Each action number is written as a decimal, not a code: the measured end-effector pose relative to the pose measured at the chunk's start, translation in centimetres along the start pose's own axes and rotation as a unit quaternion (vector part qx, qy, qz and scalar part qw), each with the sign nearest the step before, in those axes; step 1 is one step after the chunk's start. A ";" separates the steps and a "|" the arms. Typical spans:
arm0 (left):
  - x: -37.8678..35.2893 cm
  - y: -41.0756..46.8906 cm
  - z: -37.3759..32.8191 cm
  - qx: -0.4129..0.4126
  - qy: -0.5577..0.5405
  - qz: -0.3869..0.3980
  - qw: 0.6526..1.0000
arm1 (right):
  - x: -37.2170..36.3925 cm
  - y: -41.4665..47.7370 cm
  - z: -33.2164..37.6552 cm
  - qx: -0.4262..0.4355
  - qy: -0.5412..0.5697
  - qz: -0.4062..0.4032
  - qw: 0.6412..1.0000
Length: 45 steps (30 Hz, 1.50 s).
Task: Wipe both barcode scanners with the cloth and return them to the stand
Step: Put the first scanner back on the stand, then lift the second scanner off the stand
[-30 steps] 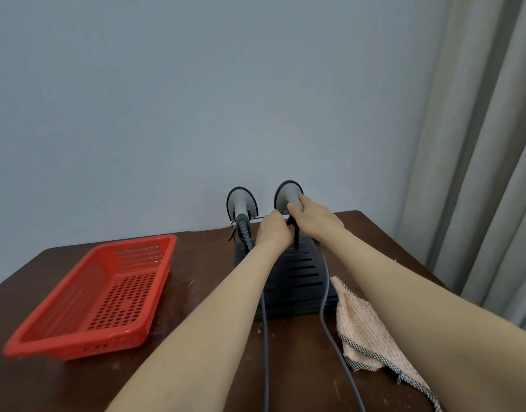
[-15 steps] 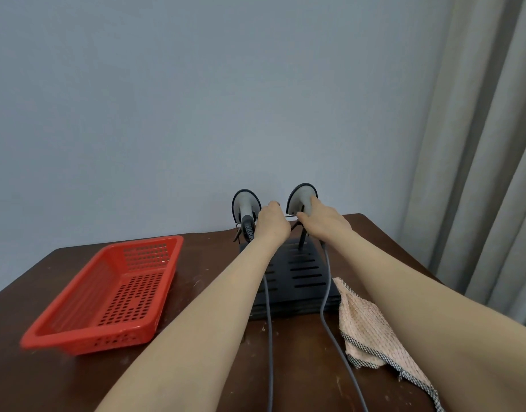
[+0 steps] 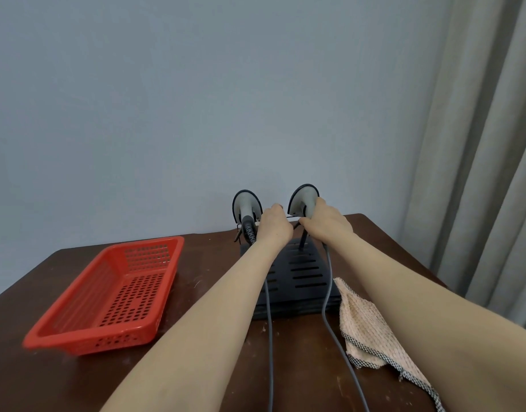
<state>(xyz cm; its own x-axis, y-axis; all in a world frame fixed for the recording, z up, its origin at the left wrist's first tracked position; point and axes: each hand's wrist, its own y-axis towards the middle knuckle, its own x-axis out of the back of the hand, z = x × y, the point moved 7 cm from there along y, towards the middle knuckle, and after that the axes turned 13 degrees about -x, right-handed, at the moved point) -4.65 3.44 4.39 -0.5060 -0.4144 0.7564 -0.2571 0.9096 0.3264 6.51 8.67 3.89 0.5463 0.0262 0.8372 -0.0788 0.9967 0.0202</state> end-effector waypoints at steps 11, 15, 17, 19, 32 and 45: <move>3.3 0.2 -1.0 -0.074 -0.007 -0.101 0.992 | 2.2 -1.6 2.4 0.061 -0.027 -0.111 0.992; 7.0 -0.3 0.1 -0.085 0.031 -0.188 0.978 | 2.5 -3.2 4.9 0.125 0.008 -0.137 0.983; 8.4 -0.7 2.0 -0.050 0.013 -0.213 0.976 | 1.8 -3.7 6.2 0.144 0.033 -0.112 0.983; 9.1 -1.2 4.3 -0.005 -0.015 -0.216 0.976 | 0.3 -4.0 7.3 0.144 0.055 -0.058 0.986; 1.5 -1.3 11.1 0.070 -0.025 0.010 0.997 | -6.7 -2.9 9.1 0.017 0.212 0.172 0.962; 0.5 -0.1 11.6 0.057 -0.027 -0.076 0.995 | -7.2 -1.7 9.2 0.010 0.223 0.135 0.965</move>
<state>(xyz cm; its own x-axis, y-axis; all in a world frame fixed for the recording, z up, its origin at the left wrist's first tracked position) -14.44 2.80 -1.84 -0.4960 -0.5514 0.6708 -0.4253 0.8277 0.3660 -4.95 6.11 2.87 0.8080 0.3203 0.4945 -0.2825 0.9472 -0.1518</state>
